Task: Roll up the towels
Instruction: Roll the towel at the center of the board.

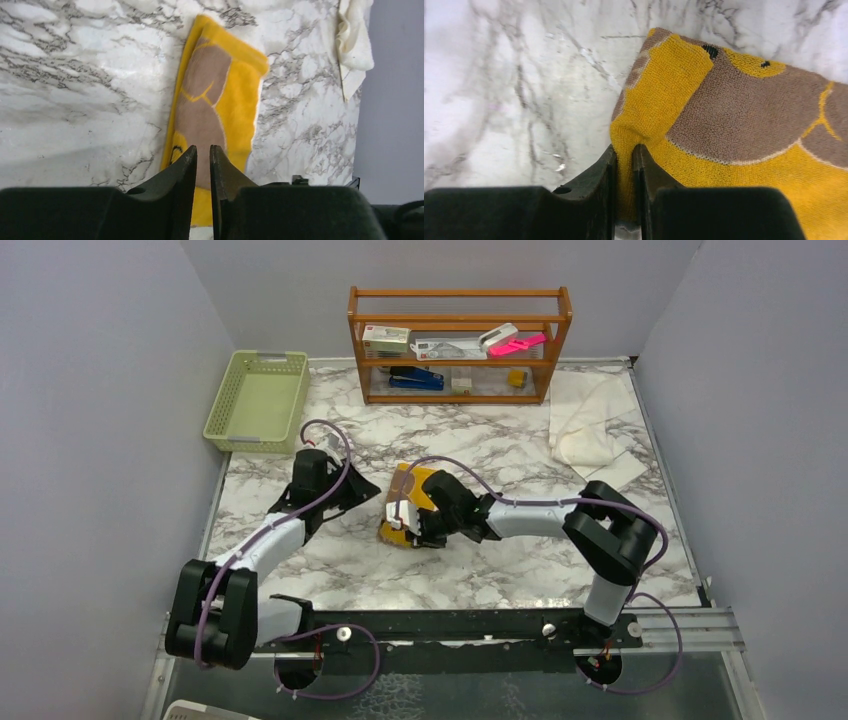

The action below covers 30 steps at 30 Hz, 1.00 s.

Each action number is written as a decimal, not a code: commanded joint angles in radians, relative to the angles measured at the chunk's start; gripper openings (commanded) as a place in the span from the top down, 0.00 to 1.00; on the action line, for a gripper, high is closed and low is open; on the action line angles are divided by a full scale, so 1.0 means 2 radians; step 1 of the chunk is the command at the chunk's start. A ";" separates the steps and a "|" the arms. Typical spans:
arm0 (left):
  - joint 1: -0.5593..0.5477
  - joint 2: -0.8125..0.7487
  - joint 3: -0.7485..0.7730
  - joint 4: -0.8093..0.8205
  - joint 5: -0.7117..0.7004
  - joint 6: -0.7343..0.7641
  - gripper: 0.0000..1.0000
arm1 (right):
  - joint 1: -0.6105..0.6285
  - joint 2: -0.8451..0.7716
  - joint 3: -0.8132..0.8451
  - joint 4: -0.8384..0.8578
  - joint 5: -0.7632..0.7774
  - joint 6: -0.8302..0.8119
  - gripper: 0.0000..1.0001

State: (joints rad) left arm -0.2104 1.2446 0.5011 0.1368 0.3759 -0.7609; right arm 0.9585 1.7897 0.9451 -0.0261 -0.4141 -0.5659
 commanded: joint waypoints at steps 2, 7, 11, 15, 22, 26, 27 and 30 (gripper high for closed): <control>0.005 -0.045 0.024 -0.067 0.004 0.018 0.80 | -0.028 0.003 0.023 -0.033 -0.108 0.123 0.89; 0.005 -0.081 0.014 -0.058 0.032 0.021 0.78 | -0.078 0.026 0.059 -0.033 -0.186 0.214 0.97; 0.005 -0.098 0.007 -0.048 0.062 0.029 0.76 | -0.104 0.055 0.084 -0.028 -0.249 0.284 0.97; 0.005 -0.097 -0.010 -0.022 0.088 0.017 0.75 | -0.117 0.091 0.102 -0.029 -0.284 0.344 0.99; 0.004 -0.063 -0.050 0.062 0.111 -0.029 0.74 | -0.139 0.123 0.074 0.030 -0.338 0.453 0.99; -0.001 -0.050 -0.053 0.075 0.110 -0.033 0.74 | -0.156 0.127 0.039 0.113 -0.357 0.542 0.99; -0.004 -0.049 -0.053 0.078 0.110 -0.034 0.74 | -0.160 0.130 0.034 0.128 -0.359 0.560 0.99; -0.013 -0.044 -0.052 0.082 0.109 -0.035 0.74 | -0.170 0.141 0.026 0.152 -0.354 0.603 0.99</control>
State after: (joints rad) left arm -0.2161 1.1477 0.3977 0.2226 0.5610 -0.8143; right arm 0.6441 2.0285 1.0210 0.1303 -1.0721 0.4530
